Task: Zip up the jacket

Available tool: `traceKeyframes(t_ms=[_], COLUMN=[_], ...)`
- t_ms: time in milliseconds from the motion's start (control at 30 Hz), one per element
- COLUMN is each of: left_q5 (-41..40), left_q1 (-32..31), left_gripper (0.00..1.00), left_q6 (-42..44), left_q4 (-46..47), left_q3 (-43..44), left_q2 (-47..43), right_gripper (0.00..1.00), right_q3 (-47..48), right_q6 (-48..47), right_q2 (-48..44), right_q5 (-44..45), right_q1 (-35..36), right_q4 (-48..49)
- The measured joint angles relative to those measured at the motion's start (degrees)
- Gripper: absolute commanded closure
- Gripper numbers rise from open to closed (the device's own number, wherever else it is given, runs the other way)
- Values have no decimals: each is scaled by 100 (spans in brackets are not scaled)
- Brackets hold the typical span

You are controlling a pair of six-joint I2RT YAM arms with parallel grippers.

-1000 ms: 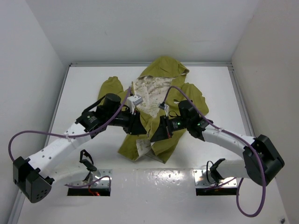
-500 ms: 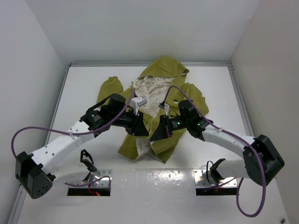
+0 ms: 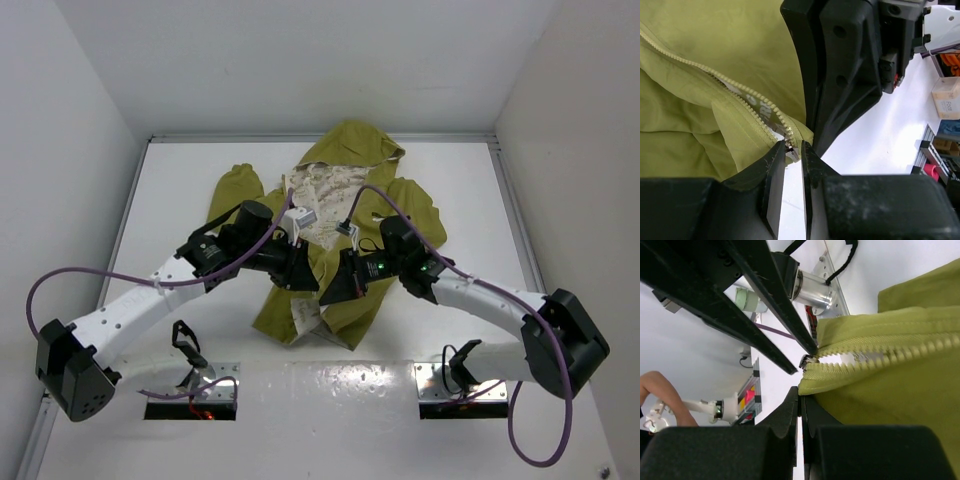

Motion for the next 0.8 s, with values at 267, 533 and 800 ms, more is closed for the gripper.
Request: traceKeyframes(t_ms=[267,533,800], left_q5=[-37,-22,-42], left_q1=[-48,-57,-94], left_gripper=[87,100,100], left_q6=[-31,-48,-46], left_q4=[7,20,7], left_q3=[2,2,199], left_q2=[70,70,116], right_gripper=[100,100,100], right_q3=[0,0,0], right_q6=[-109,-216,-544], right_q2=[-68,-70,-164], right_q5=[-4,-35,-42], right_q1=[50,66,125], right_q4=[-4,-4,-72])
